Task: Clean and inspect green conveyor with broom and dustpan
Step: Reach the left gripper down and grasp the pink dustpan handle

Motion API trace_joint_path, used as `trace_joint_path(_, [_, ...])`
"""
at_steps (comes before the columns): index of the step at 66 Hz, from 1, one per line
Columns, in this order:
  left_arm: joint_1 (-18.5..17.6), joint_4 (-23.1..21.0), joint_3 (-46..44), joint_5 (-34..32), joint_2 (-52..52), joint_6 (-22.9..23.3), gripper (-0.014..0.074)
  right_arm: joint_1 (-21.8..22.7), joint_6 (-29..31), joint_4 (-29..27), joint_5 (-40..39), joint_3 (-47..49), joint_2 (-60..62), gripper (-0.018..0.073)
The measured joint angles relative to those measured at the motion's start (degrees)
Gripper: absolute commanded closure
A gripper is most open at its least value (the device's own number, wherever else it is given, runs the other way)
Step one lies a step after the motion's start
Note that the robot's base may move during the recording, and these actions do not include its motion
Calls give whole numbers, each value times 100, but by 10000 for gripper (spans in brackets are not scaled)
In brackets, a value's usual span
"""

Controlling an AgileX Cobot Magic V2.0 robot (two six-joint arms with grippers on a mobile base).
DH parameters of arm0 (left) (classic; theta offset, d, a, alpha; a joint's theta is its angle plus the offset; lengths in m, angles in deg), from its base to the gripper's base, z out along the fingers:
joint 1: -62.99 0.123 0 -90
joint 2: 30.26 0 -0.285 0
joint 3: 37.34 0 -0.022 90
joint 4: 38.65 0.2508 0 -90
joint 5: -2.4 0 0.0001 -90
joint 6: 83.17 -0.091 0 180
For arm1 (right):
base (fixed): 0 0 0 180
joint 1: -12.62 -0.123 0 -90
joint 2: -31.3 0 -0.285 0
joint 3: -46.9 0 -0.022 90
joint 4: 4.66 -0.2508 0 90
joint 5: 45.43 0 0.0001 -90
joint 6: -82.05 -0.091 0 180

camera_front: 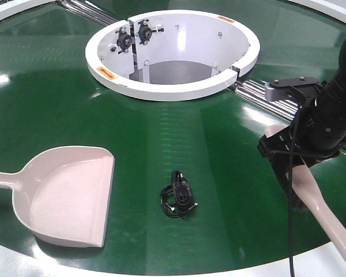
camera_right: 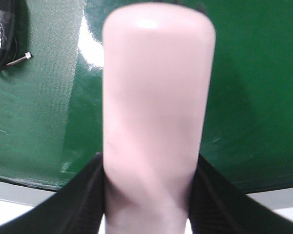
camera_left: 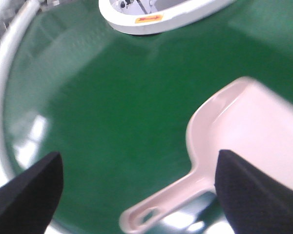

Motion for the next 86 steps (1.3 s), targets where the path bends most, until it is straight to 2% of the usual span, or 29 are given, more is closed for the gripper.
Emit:
trace_joint_path(12, [0, 260, 0, -24, 0, -2977, 7, 0, 0, 0, 0, 0, 17, 563])
trace_joint_path(19, [0, 274, 0, -229, 0, -4097, 7, 0, 0, 0, 0, 0, 17, 563])
trace_joint_path(22, [0, 274, 0, -340, 0, -4379, 7, 0, 0, 0, 0, 0, 17, 563])
trace_joint_path(32, [0, 274, 0, -537, 0, -4648, 7, 0, 0, 0, 0, 0, 17, 563])
trace_joint_path(59, [0, 274, 0, -561, 0, -4680, 7, 0, 0, 0, 0, 0, 17, 563])
trace_joint_path(86, [0, 274, 0, -78, -5, -4680, 7, 0, 0, -7, 0, 0, 17, 563])
